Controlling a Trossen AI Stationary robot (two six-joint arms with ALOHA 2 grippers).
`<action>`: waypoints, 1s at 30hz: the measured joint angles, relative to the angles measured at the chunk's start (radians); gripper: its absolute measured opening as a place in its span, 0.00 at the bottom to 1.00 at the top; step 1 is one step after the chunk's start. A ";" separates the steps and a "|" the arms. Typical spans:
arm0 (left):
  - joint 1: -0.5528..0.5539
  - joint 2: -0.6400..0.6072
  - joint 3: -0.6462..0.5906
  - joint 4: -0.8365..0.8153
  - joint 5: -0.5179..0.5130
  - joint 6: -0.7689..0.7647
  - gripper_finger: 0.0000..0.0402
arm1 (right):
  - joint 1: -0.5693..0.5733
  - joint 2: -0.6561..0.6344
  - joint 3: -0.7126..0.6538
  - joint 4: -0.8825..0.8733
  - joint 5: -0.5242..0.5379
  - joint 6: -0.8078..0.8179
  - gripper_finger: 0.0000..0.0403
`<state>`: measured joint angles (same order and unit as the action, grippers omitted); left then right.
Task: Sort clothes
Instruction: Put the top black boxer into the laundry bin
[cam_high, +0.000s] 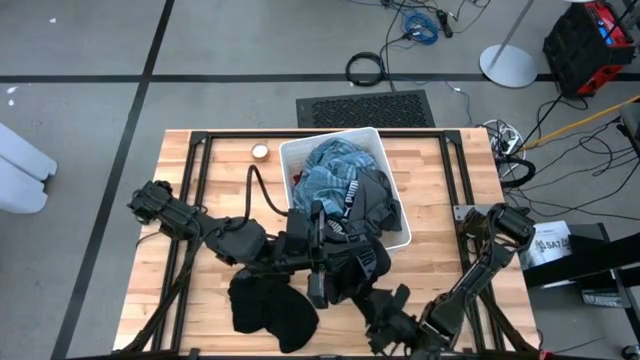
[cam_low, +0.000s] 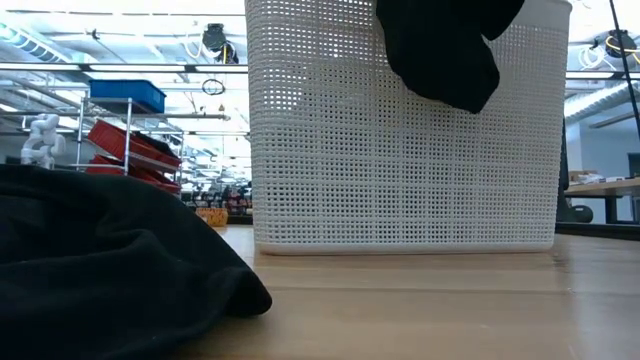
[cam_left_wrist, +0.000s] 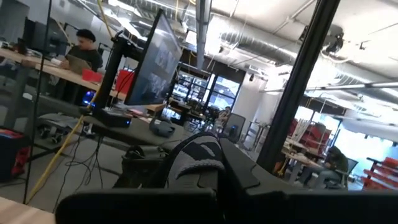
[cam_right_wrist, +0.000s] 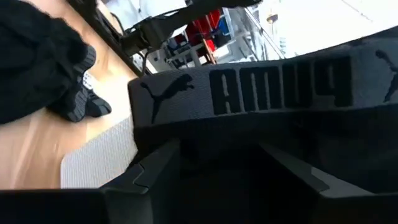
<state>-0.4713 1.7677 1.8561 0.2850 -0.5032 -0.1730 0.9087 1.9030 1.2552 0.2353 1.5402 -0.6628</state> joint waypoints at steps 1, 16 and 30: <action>0.000 0.000 0.000 -0.009 0.001 0.001 0.00 | -0.010 0.000 0.000 -0.004 -0.004 0.020 0.48; 0.006 0.000 0.000 -0.093 0.035 0.006 0.00 | -0.096 0.000 -0.004 -0.062 -0.185 0.280 0.07; -0.021 0.000 -0.001 -0.255 0.110 -0.003 0.00 | 0.140 -0.001 0.140 0.017 0.029 0.117 0.00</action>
<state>-0.4926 1.7676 1.8553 0.0299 -0.3934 -0.1755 1.0490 1.9022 1.3952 0.2522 1.5692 -0.5455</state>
